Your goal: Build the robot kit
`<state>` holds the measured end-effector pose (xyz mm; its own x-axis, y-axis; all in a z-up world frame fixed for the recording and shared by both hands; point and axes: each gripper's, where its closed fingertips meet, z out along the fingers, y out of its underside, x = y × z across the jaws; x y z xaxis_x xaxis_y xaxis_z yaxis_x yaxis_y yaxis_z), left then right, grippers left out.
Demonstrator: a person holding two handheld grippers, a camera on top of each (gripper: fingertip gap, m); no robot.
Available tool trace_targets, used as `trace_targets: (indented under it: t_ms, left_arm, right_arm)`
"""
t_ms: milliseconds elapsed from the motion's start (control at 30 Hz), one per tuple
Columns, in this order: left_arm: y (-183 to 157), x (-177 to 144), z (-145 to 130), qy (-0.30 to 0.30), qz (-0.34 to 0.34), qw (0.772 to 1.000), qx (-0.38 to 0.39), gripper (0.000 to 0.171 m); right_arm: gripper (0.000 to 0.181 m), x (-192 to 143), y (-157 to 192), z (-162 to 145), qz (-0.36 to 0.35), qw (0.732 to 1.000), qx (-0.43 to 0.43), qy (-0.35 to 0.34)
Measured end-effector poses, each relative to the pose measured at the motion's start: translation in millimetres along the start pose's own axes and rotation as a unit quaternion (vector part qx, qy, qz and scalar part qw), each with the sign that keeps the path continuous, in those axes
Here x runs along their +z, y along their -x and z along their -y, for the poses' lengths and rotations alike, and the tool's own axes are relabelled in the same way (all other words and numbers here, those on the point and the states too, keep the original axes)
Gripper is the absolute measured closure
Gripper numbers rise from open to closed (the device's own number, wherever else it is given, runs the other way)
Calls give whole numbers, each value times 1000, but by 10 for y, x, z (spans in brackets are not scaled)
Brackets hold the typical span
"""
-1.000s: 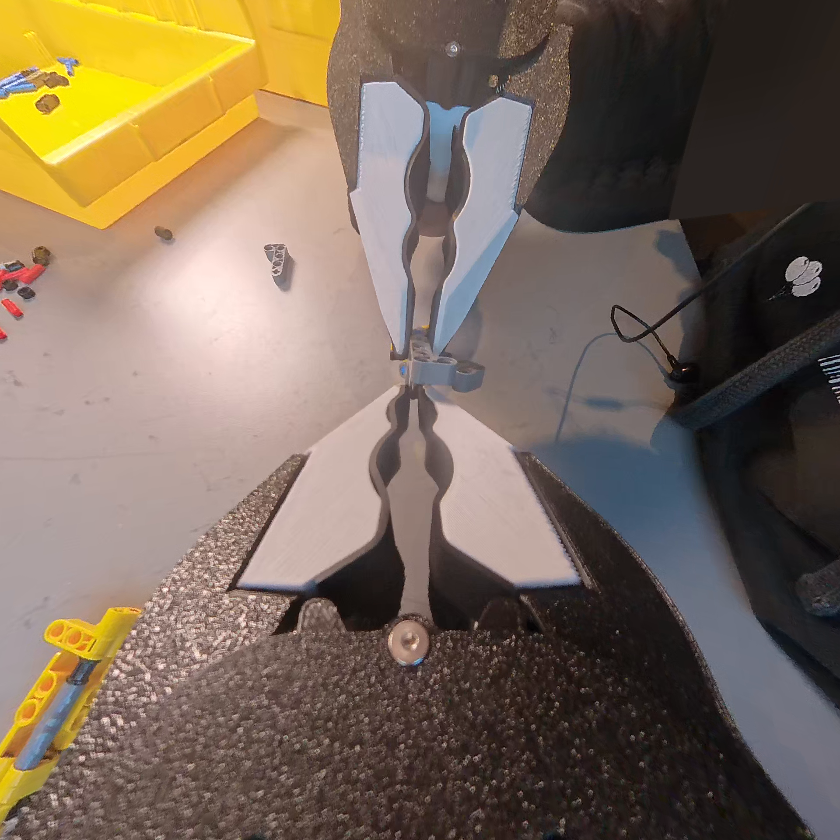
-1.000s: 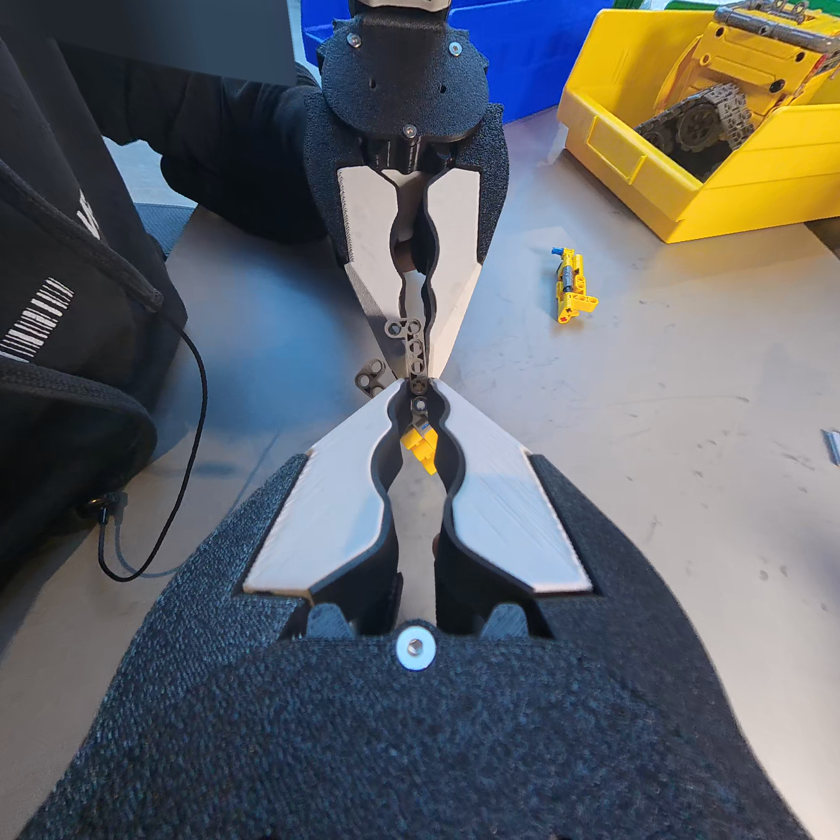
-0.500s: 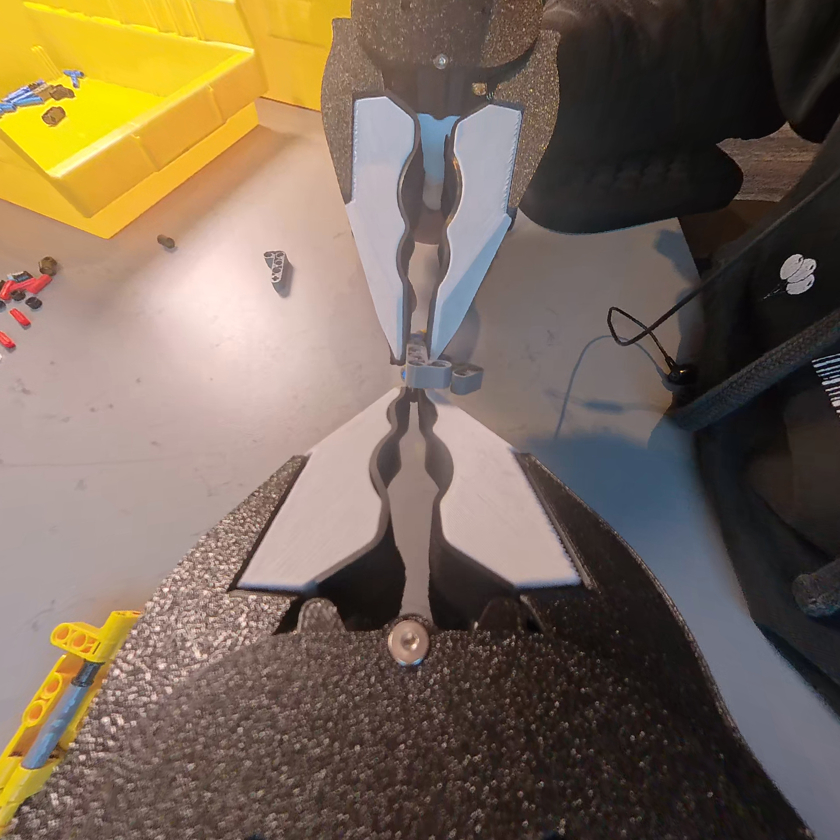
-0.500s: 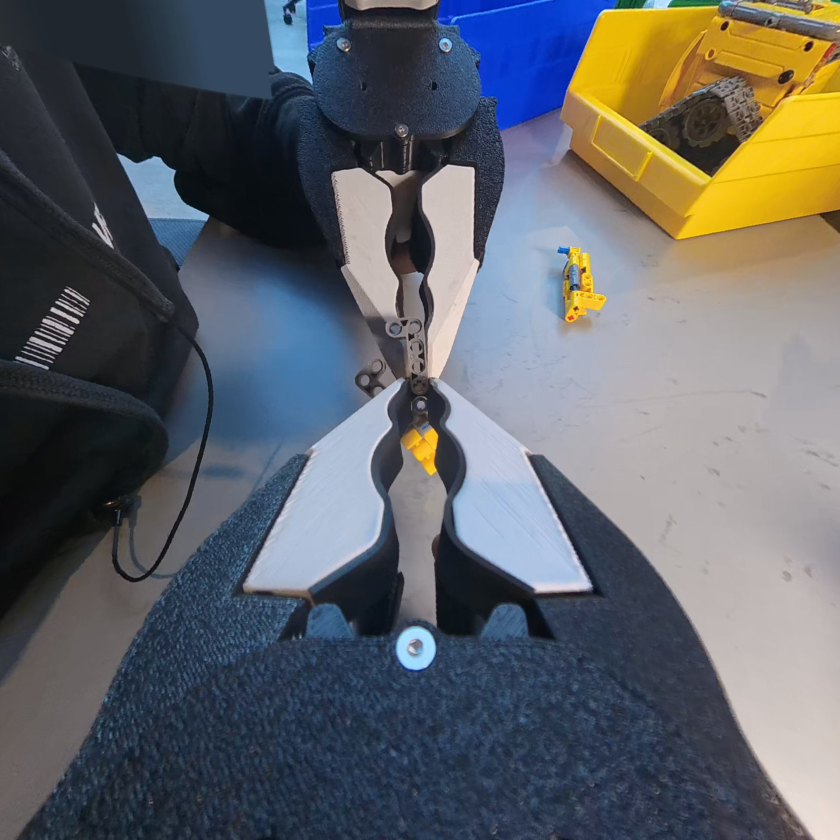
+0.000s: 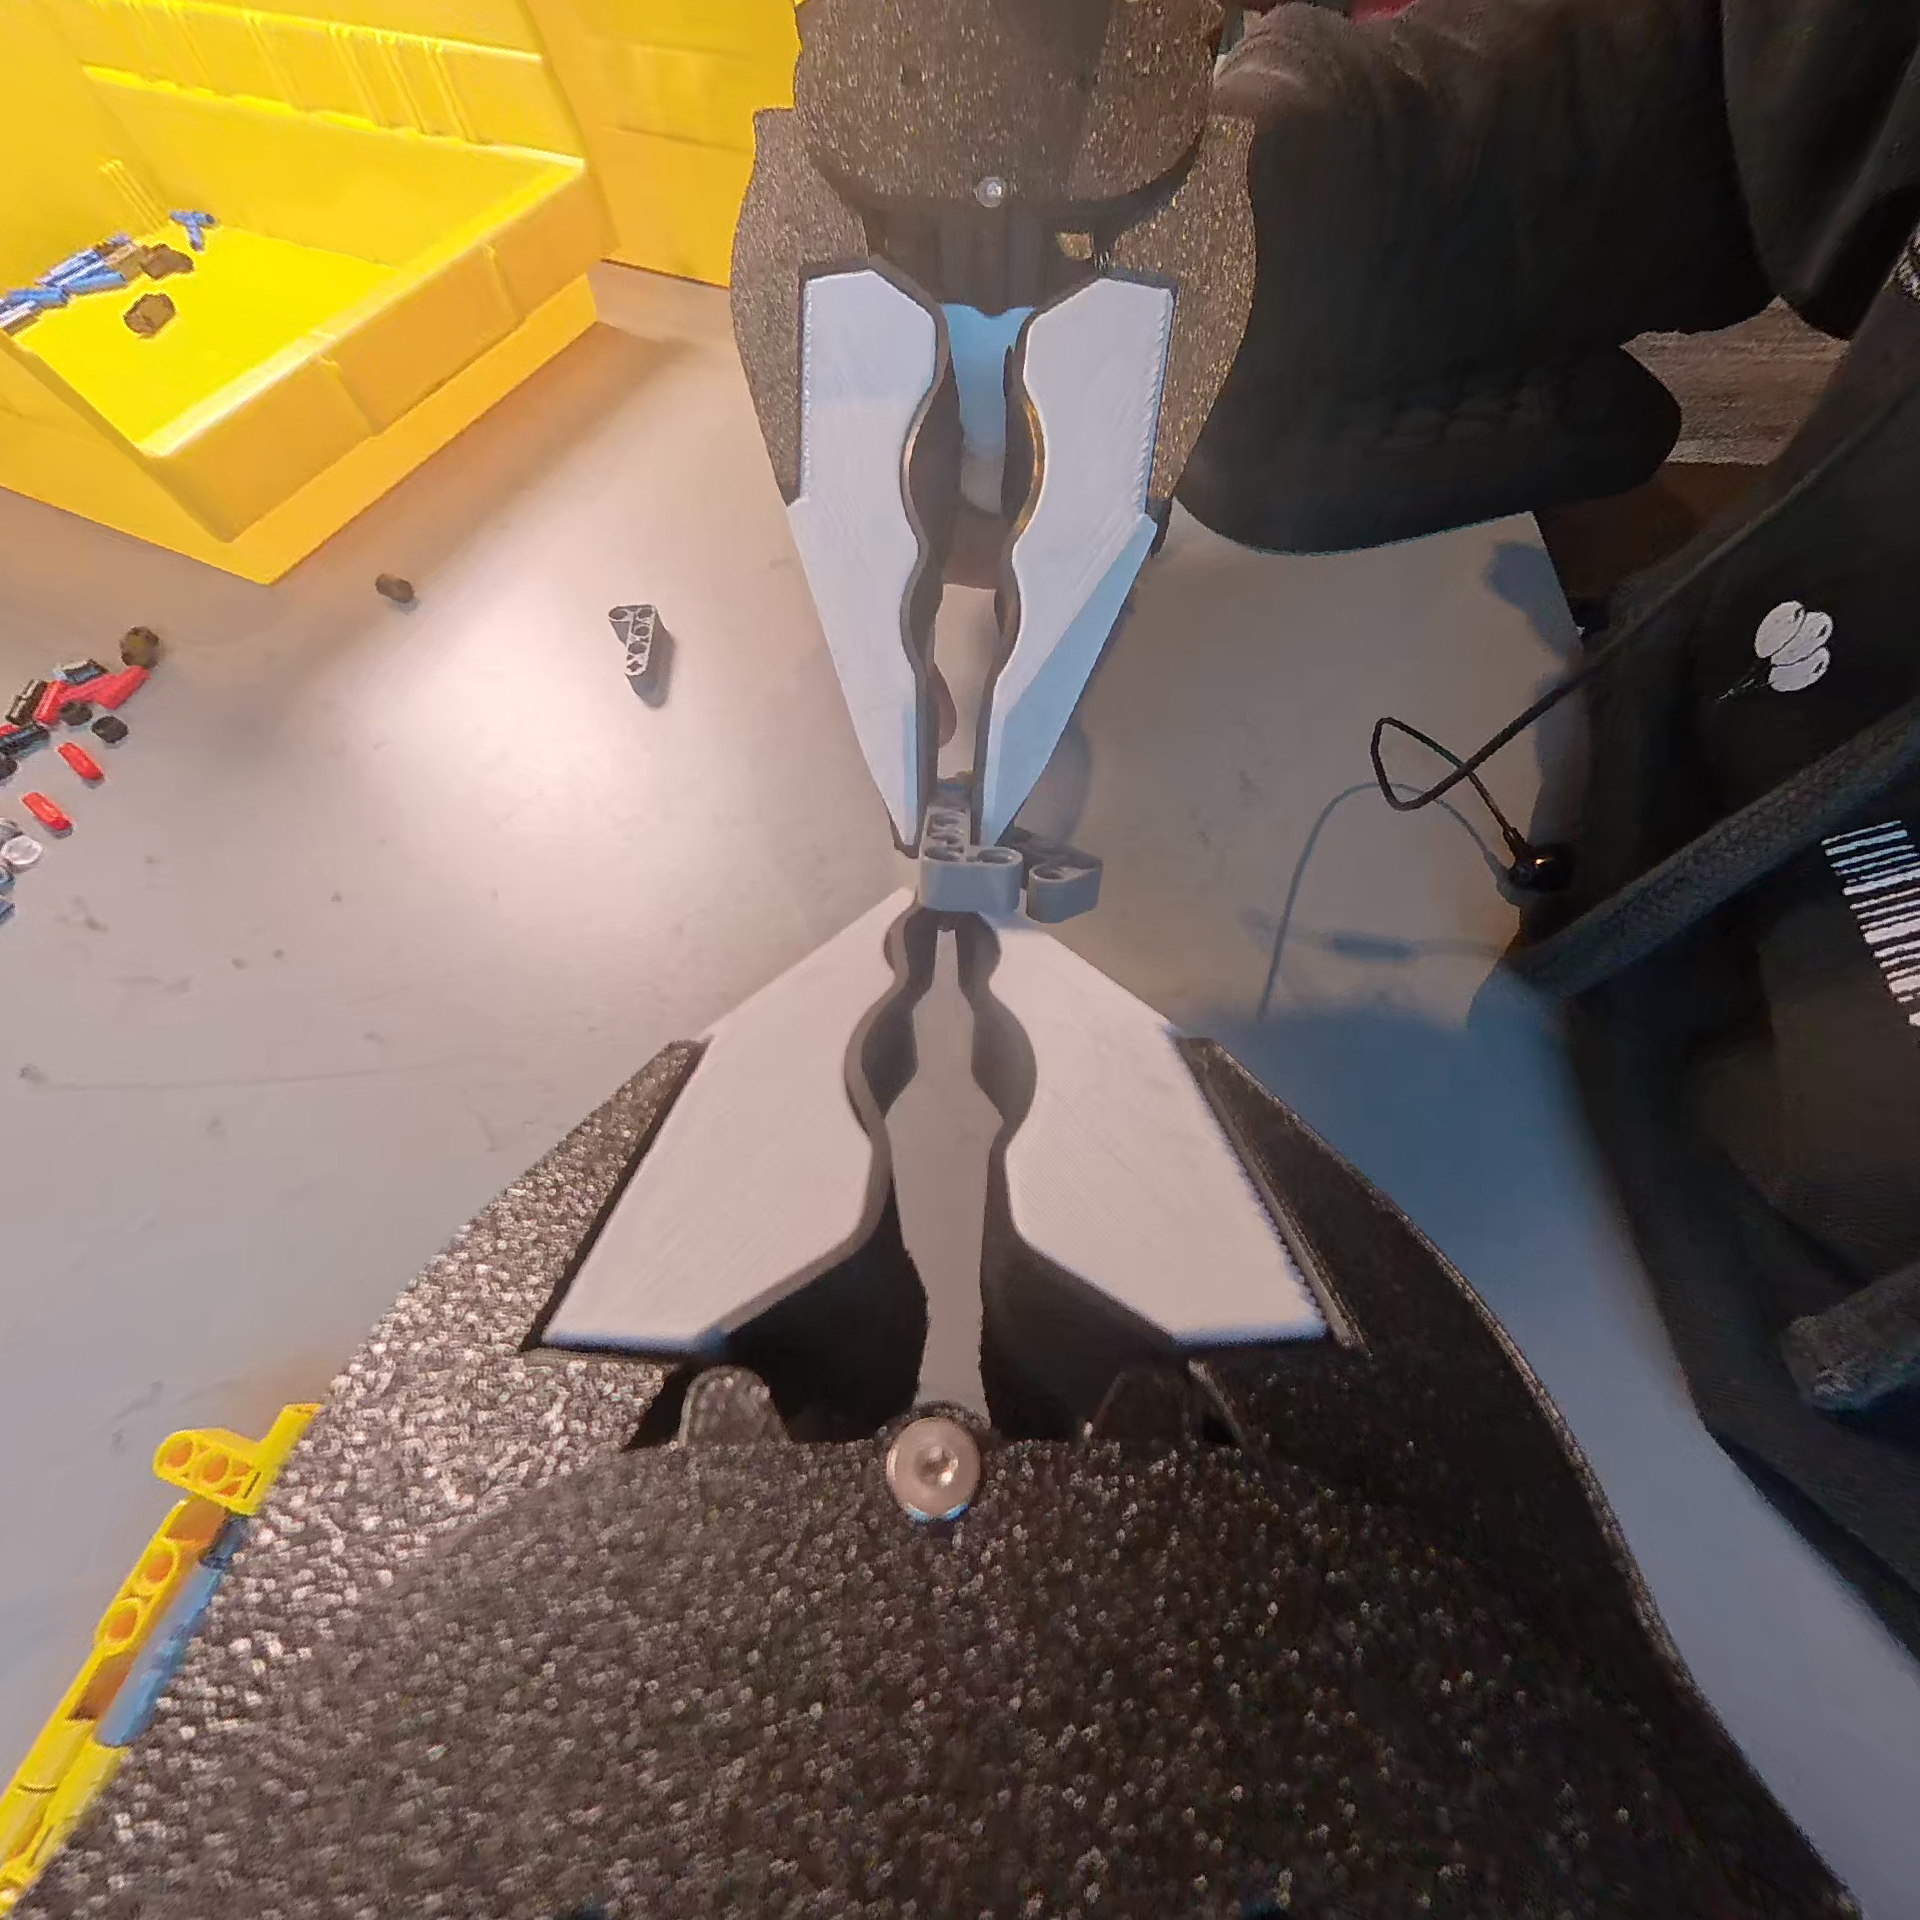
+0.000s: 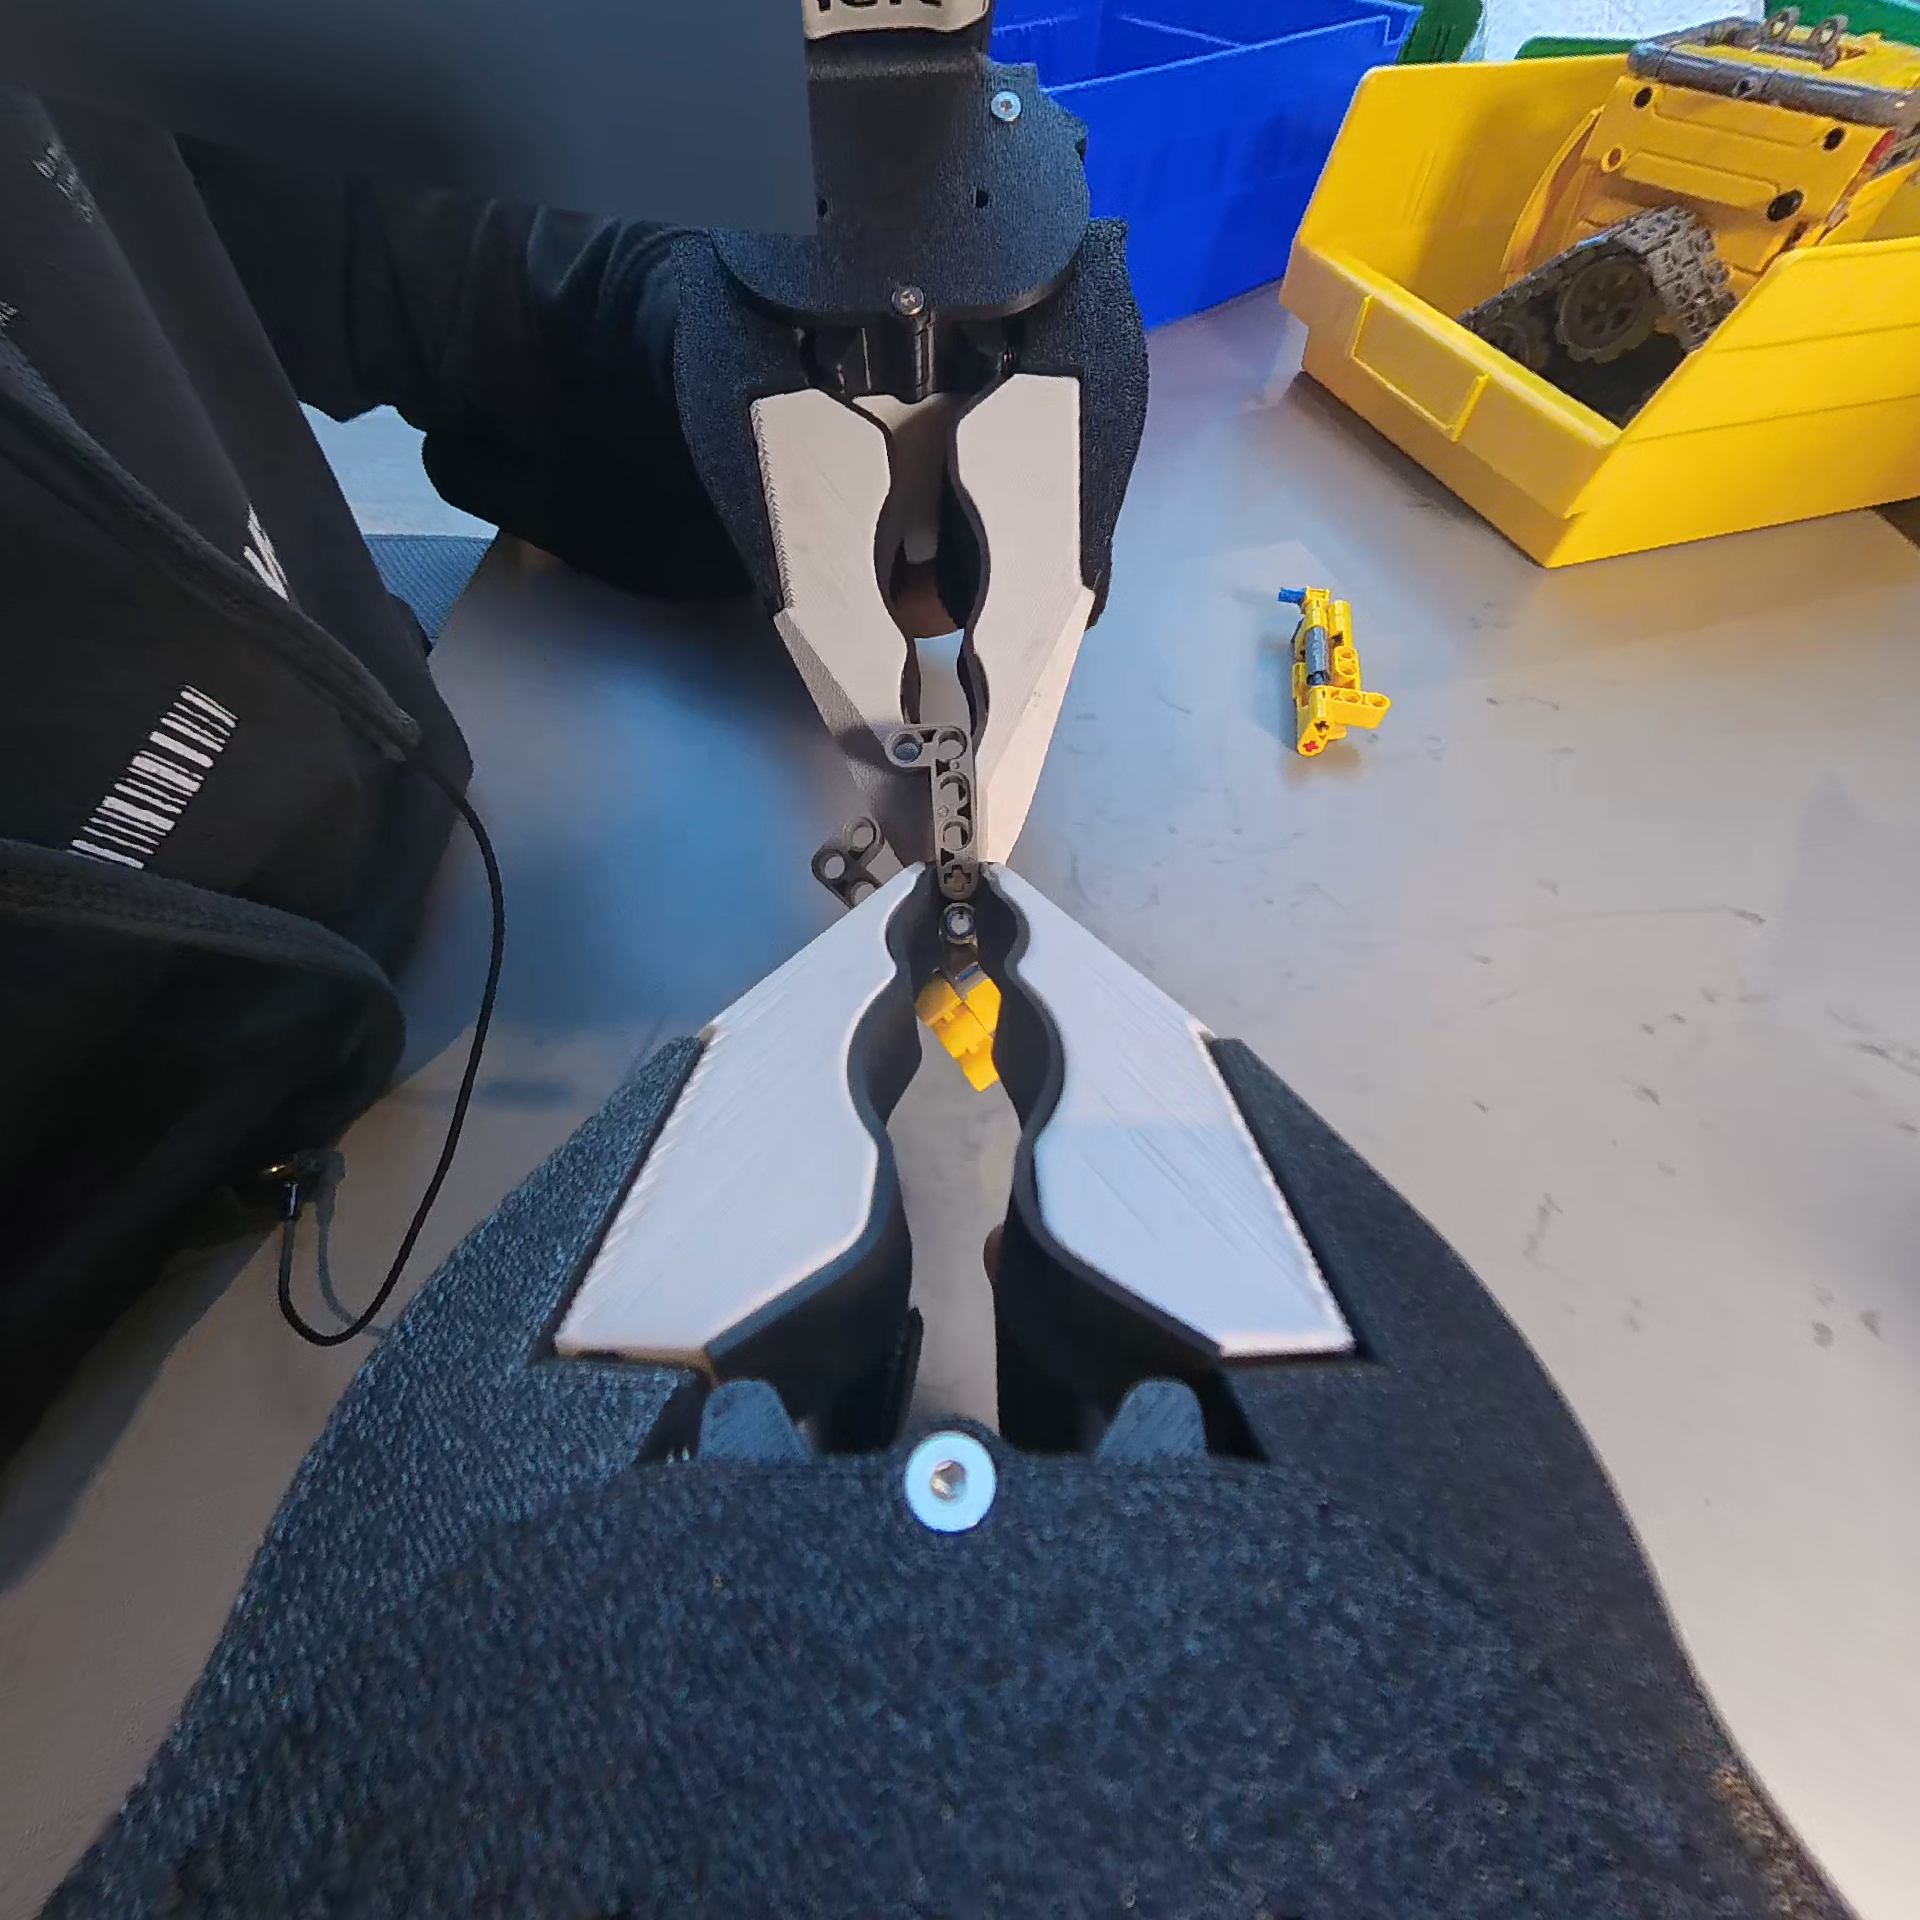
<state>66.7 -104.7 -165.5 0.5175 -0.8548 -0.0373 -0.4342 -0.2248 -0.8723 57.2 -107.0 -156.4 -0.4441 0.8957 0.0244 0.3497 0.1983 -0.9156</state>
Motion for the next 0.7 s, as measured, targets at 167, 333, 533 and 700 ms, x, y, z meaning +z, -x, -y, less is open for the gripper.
trace_targets:
  t_ms: [167, 333, 533, 700]
  left_arm:
    - [2, -17, 20, -4, 0, 1000, -2, 171]
    - [0, -26, 35, -6, 0, 1000, -2, 171]
    - [-16, -22, 36, -4, -2, 1000, -1, 171]
    - [-26, -29, 45, -5, -4, 1000, 0, 171]
  right_arm:
    - [174, 0, 0, 17, 2, 1000, 4, -8]
    - [174, -4, 0, 27, 2, 1000, 5, -11]
    - [175, -2, 13, 25, 5, 1000, 10, -15]
    - [175, 1, 25, 28, 9, 1000, 13, -20]
